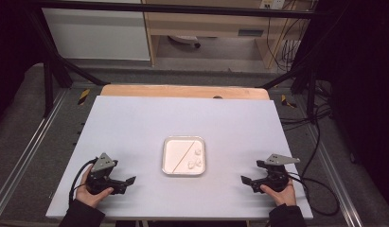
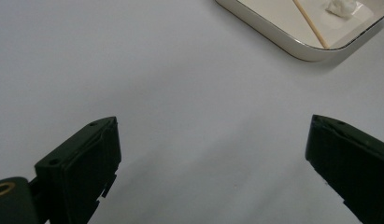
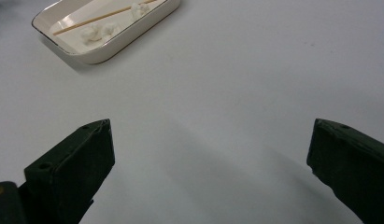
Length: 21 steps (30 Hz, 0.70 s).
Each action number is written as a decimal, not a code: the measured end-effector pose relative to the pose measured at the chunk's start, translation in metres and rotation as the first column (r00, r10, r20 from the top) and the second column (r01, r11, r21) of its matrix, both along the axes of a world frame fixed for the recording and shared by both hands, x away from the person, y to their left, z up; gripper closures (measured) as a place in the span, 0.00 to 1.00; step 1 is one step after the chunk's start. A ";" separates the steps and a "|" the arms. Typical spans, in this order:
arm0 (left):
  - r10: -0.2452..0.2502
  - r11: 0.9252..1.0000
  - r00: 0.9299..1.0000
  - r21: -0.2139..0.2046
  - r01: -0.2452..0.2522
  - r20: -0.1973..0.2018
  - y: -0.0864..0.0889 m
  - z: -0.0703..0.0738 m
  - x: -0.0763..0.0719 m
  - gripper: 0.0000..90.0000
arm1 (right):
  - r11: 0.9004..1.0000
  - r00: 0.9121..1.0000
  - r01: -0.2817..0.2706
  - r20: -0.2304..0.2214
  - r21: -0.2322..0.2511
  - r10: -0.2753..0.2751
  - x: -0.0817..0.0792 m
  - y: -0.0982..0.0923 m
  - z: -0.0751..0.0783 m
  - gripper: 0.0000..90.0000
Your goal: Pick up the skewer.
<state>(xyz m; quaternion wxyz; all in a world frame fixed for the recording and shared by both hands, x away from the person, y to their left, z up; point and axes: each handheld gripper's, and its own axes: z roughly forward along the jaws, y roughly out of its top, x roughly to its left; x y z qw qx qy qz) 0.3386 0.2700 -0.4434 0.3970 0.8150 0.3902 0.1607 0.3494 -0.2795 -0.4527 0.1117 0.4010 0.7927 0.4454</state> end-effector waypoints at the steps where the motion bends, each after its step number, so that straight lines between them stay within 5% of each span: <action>1: -0.001 1.000 1.000 -0.001 0.001 0.001 0.000 0.000 0.000 0.04 | 1.000 1.000 0.001 0.001 0.000 -0.001 0.000 0.000 0.000 0.02; 21: 0.023 1.000 1.000 -0.002 -0.023 -0.010 -0.015 0.007 0.001 0.04 | 1.000 1.000 0.005 -0.002 -0.022 -0.006 0.001 -0.001 0.000 0.02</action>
